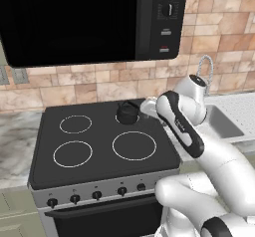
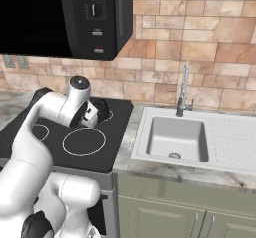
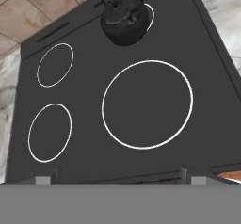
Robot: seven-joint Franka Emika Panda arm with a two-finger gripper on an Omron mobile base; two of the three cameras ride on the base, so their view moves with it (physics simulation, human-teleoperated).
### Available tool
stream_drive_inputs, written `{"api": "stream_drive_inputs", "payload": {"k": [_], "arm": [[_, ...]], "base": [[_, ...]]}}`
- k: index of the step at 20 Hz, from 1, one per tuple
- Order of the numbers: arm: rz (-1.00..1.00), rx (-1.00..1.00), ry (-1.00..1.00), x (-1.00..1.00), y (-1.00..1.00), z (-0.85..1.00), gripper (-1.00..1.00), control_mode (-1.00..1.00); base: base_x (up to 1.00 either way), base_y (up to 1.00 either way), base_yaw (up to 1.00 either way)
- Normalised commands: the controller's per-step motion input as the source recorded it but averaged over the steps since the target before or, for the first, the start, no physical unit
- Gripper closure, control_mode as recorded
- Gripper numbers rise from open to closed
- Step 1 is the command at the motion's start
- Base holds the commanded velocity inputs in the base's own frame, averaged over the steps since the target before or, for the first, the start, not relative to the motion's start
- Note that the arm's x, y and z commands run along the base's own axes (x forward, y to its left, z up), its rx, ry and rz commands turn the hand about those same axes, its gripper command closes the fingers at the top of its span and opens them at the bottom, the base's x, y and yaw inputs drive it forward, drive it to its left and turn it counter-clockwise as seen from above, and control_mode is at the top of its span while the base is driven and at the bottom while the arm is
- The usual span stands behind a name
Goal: The kettle is done boiling. Turn off the stove, then wait for 300 timesteps before moving the kettle to the dining table.
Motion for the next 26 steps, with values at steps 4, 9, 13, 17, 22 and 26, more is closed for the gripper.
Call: {"api": "stream_drive_inputs", "payload": {"k": [4,9,13,17,22,26], "arm": [[0.01,0.02,0.03,0.3,-0.14,0.0,-1.0,-1.0],[0.01,0.01,0.01,0.26,-0.17,0.0,-1.0,-1.0],[0.01,0.0,0.0,0.19,-0.13,0.0,-1.0,-1.0],[0.01,0.0,0.0,0.21,-0.13,0.0,-1.0,-1.0],[0.01,0.0,0.0,0.23,-0.09,-0.02,-1.0,-1.0],[0.01,0.0,0.0,0.19,-0.01,-0.09,-1.0,-1.0]], "base": [[0.0,0.0,0.0],[0.0,0.0,0.0],[0.0,0.0,0.0],[0.0,0.0,0.0],[0.0,0.0,0.0],[0.0,0.0,0.0]]}}
